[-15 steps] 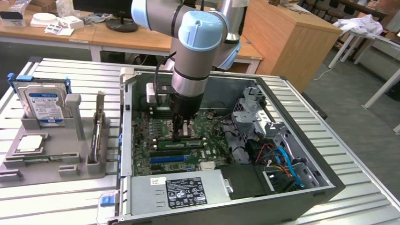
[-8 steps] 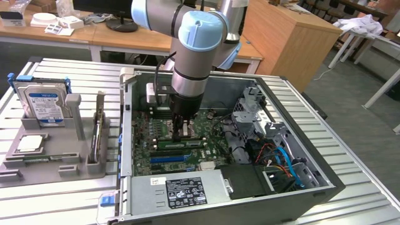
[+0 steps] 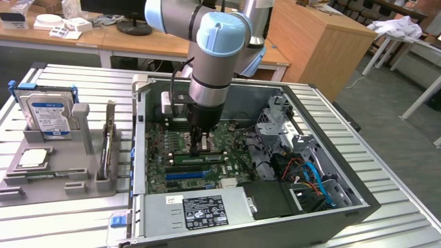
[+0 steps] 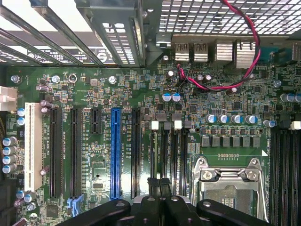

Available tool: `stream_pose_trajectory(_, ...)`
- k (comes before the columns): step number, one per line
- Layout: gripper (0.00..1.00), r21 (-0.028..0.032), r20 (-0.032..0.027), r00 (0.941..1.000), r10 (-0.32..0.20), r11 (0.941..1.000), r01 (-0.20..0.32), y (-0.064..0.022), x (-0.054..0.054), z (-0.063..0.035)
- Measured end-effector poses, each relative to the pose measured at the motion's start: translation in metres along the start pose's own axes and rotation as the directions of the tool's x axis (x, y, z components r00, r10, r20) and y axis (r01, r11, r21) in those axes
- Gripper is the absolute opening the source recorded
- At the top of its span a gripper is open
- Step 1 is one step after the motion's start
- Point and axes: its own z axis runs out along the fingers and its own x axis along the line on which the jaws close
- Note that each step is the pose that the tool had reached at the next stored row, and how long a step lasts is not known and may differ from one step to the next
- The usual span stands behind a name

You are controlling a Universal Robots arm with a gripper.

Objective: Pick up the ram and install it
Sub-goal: 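Press down the ram until it locks into place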

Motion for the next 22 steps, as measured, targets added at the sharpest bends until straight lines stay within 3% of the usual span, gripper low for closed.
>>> stream_pose_trajectory(22,0.11,-0.0001,-0.0002,1.0000,0.000,1.0000,0.000,0.0000,0.0000,0.0006)
